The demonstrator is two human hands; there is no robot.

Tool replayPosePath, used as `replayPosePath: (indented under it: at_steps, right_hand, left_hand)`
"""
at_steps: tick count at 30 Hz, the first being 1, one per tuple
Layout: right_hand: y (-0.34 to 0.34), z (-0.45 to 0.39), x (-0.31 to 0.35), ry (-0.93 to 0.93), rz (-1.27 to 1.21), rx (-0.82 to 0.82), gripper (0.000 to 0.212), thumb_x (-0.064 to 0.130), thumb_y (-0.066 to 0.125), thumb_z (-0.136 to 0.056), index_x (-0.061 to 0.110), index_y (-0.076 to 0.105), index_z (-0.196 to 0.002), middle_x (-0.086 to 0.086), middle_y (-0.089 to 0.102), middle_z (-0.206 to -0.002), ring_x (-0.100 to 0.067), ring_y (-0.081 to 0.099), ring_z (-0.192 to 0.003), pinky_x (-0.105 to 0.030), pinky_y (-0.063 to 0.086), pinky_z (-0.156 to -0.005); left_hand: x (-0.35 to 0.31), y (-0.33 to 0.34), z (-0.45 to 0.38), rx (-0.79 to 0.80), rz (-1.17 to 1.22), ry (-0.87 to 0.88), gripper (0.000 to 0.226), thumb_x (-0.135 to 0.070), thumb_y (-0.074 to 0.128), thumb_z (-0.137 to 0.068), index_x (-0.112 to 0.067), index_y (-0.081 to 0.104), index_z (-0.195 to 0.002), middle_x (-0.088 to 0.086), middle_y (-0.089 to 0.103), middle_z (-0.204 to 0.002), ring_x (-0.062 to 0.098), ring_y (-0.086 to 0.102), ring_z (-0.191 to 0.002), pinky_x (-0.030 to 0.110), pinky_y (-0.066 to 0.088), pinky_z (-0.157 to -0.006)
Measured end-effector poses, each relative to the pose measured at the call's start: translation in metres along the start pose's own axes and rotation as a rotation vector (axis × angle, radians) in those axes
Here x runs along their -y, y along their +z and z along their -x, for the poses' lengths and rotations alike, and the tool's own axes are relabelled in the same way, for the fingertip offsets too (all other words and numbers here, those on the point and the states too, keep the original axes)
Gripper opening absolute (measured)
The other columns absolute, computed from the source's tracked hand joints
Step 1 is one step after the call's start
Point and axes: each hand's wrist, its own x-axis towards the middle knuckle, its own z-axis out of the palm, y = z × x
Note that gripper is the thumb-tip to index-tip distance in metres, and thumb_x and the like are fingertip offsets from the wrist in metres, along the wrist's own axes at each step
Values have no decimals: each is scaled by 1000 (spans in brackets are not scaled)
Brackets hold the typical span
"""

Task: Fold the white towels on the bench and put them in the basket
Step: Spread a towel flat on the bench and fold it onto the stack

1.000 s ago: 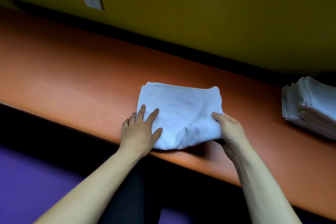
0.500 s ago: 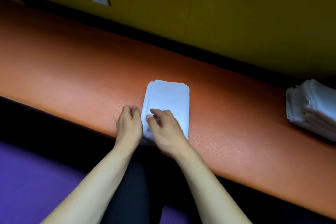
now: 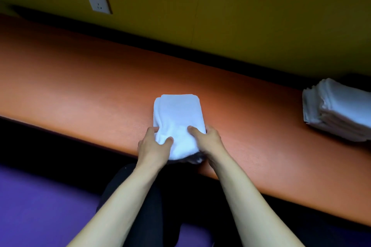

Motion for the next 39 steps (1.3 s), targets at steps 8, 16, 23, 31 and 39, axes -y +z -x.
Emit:
replayPosePath:
  at_steps: [8,16,23,31,39]
  right_hand:
    - [-74,27,-42,113,-187,-49,16,22,70,-86,16,70,-100,-3,77,-95,-25,73,-91,-32,59,-77]
    - [-182,56,-55,160,-431,-40,47,35,78,-75,6,70,-110,-7,79,-97,-22,76,-87,-35,60,-79]
    - [-257,58,-48,80,-601,-67,38,19,74,-85,5,68,-119,-13,77,-106,-31,73,-102,-45,58,-93]
    - [-328,33,-22,-184,-751,-299,27,7,69,-89,9,69,-116,-9,77,-107,-27,74,-102,-44,58,-92]
    - [-405,32,-43,-191,-515,-468,27,21,75,-85,20,68,-111,-1,77,-103,-20,75,-94,-44,61,-87]
  left_hand:
    - [-23,49,40,211,25,42,34,-28,63,-91,-28,56,-125,-3,67,-115,23,63,-106,35,49,-87]
    - [-52,100,102,441,37,280,21,-20,63,-96,-29,61,-115,-9,73,-107,10,69,-100,32,55,-87]
    - [-92,121,121,643,-20,461,36,-18,73,-92,-31,61,-124,-14,73,-115,6,69,-107,21,55,-84]
    - [-132,191,117,709,536,-59,73,-31,87,-44,-13,68,-112,11,75,-111,23,69,-85,42,54,-84]
    - [-159,270,149,867,235,206,99,-30,87,-50,-35,49,-142,0,73,-122,22,72,-107,41,59,-84]
